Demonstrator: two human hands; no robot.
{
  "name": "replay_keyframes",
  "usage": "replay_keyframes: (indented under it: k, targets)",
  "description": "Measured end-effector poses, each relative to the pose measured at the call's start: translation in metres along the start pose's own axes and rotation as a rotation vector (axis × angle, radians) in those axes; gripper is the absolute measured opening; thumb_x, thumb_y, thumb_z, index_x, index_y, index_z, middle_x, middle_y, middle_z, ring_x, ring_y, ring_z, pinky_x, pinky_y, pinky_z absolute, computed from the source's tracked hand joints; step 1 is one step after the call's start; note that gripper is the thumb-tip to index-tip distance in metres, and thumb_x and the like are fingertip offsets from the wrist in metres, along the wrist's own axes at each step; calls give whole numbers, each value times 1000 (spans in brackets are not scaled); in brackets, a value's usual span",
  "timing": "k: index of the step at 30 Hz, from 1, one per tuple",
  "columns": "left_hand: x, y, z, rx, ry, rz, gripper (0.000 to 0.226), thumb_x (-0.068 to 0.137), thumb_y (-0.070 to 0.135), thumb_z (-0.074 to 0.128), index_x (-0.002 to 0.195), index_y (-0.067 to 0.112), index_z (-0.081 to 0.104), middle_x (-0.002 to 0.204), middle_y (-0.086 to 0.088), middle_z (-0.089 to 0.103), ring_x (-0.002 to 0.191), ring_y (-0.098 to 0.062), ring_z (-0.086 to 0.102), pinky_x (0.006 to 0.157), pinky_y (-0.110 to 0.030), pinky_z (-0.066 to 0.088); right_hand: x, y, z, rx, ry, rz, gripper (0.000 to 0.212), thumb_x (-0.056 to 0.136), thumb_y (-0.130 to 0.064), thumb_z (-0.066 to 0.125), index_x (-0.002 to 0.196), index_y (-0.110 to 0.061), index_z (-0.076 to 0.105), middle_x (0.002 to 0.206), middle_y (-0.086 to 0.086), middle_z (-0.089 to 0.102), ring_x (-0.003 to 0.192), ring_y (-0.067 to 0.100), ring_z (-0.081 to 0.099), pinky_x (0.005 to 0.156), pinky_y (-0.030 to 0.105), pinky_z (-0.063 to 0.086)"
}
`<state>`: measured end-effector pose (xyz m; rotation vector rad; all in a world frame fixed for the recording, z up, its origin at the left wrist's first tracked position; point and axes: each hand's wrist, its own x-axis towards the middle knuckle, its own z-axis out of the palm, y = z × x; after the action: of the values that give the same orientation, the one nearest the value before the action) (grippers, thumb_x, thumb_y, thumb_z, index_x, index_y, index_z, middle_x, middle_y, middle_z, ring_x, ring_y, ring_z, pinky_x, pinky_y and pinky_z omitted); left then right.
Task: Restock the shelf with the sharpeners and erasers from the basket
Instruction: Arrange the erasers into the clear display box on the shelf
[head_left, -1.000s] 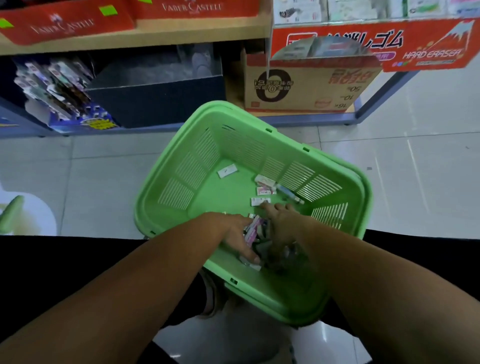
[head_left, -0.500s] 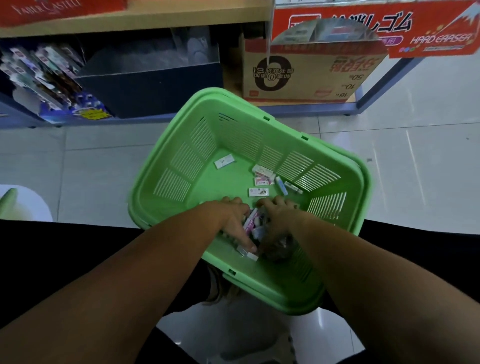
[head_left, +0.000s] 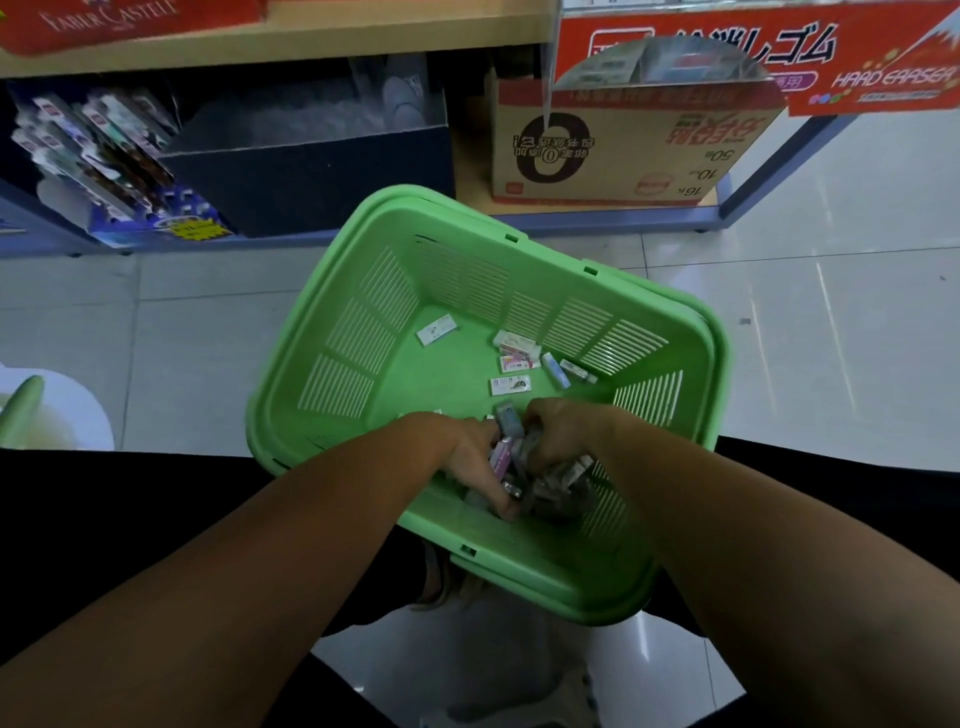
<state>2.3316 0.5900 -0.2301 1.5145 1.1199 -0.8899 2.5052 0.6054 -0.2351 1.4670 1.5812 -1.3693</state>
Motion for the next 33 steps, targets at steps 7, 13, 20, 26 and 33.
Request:
replay_keyframes:
  k: [7,13,20,26,33]
  targets:
    - [33,-18,18,-57,77,19,114,51,74,87,146,30,43,138,2,61,113,-24,66,105,-42,53,-29,-33,-37,189,24,-71,83,74,-7,90,146,-22,51,140,5,46,95,32,64,54,39,62]
    - [10,-6,10,20,69,52,83,79,46,84,149,17,50,147,-4,56,125,-27,60,103,-33,49,-52,-20,-50,616,143,-173,59,79,10,78,126,-17,55,127,16,56,91,32,69,75,55,65]
    - [0,-1,3,144,142,42,43,103,48,50,129,15,61,127,-15,64,112,-33,61,92,-33,49,-55,-21,-45,960,85,-295,53,81,17,72,121,-14,57,107,22,64,89,39,68,90,52,62]
    - [-9,-22,11,125,95,-14,45,91,45,71,130,24,63,134,-5,60,113,-28,62,97,-37,52,-74,-25,-54,1193,-32,-352,51,89,19,61,127,-14,54,101,20,67,96,39,75,80,42,65]
    - [-55,-17,-20,-419,261,47,49,77,17,90,117,26,64,108,-3,61,78,-18,67,56,-28,56,-92,-20,-53,1260,49,-444,32,91,17,60,110,-8,68,91,12,74,90,32,75,98,64,55]
